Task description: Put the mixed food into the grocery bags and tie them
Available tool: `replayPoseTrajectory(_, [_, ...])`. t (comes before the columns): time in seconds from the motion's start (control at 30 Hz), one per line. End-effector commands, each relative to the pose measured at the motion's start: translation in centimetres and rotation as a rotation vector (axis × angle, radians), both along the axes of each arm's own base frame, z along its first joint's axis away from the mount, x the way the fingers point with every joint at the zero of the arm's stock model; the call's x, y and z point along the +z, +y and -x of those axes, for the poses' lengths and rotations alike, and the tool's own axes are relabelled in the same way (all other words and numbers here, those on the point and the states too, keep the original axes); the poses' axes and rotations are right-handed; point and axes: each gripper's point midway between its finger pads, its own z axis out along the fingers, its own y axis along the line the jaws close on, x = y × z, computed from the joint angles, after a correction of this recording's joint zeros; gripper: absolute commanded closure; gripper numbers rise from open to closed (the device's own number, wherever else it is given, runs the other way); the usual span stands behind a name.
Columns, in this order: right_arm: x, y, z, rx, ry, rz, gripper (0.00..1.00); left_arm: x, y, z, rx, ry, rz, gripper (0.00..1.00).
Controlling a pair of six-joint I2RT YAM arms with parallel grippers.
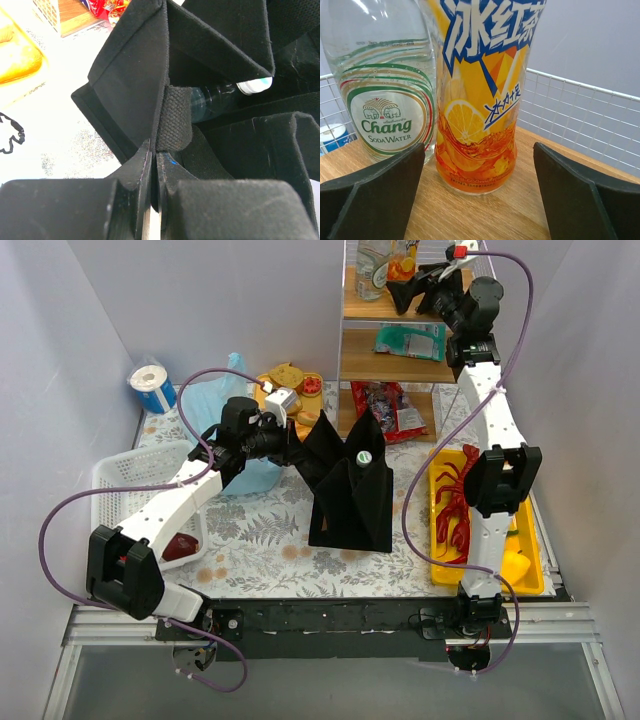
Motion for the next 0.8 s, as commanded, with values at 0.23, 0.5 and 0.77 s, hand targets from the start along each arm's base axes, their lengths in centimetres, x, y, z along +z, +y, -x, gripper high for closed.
replayPoseTrajectory(0.23, [-0.3, 1.0, -1.3, -0.026, -0.04, -0.004, 0.2, -1.6, 0.5, 0.0, -0.002, 0.037, -0.021, 1.0])
replayPoseTrajectory(0.5, [0.5, 0.8, -0.2, -0.062, -0.051, -0.012, 0.52, -1.6, 0.5, 0.0, -0.006, 0.043, -0.013, 1.0])
replayPoseTrajectory(0.77, [4.8, -0.1, 4.1, -0.099, -0.127, -0.028, 0.71, -0.6, 0.8, 0.4, -0.002, 0.017, 0.002, 1.0])
